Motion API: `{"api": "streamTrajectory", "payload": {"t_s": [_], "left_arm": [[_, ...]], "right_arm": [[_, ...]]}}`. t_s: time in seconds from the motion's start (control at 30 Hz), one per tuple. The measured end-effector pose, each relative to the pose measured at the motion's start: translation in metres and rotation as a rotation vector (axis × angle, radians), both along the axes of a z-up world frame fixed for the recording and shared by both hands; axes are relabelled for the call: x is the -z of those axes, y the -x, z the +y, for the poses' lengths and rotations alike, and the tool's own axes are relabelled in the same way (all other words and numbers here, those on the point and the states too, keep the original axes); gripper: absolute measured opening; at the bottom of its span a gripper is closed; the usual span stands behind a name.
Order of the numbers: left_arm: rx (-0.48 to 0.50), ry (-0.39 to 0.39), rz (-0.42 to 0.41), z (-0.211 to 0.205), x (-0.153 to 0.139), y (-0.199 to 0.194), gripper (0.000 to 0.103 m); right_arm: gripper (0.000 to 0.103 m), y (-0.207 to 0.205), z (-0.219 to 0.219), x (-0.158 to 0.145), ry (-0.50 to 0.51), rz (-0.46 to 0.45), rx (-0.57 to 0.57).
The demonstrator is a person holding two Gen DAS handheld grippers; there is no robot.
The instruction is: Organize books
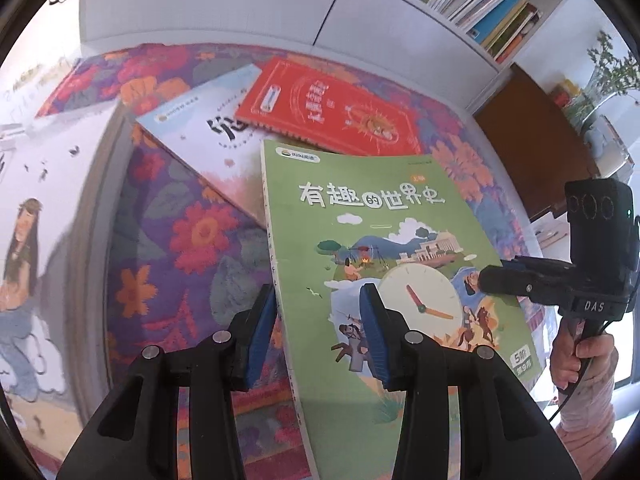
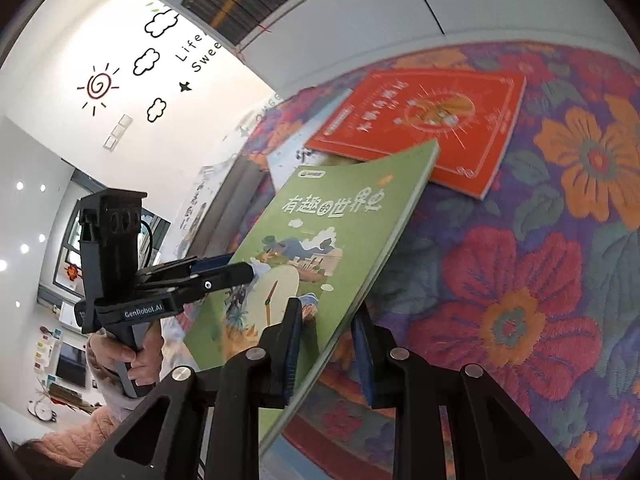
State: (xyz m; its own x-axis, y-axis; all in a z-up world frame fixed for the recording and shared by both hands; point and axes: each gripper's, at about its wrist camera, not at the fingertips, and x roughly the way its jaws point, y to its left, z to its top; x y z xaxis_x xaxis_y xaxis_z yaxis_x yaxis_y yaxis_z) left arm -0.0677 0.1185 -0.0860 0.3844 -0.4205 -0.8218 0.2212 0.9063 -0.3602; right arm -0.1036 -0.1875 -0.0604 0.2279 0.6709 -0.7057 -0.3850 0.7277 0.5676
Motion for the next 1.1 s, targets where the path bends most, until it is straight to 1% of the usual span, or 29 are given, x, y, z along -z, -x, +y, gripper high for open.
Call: {"api": "streamTrajectory", "payload": {"t_s": [0.17,0.33,0.63,0.77,0.87,1.1], "left_arm": [[0.008,0.010,-0.017,0.005,-0.011,0.004,0.039],[0.004,0.013,-0.047,0.010,-0.024,0.008,0.039],[-0.002,0.029,-0.108,0.026,-0.059,0.011,0.039],[-0.013,0.037,-0.139,0.042,-0.074,0.011,0.039],[-0.030,0.054,-0.146,0.058,-0.081,0.010,0.039],[-0.081,0.044,-0.178,0.100,-0.098,0.012,0.039]], "right_arm": [[0.024,0.011,0.004,-0.015,0.009,-0.051,-0.018],[0.024,0.017,0.009,-0.023,0.014,-0.070,-0.028],[0.024,0.022,0.023,-0.050,0.010,-0.122,-0.029],[0.024,0.019,0.034,-0.062,0.001,-0.140,-0.034],[0.024,0.016,0.048,-0.070,0.003,-0.159,-0.043],[0.024,0.009,0.087,-0.077,-0.002,-0.160,-0.078]]}}
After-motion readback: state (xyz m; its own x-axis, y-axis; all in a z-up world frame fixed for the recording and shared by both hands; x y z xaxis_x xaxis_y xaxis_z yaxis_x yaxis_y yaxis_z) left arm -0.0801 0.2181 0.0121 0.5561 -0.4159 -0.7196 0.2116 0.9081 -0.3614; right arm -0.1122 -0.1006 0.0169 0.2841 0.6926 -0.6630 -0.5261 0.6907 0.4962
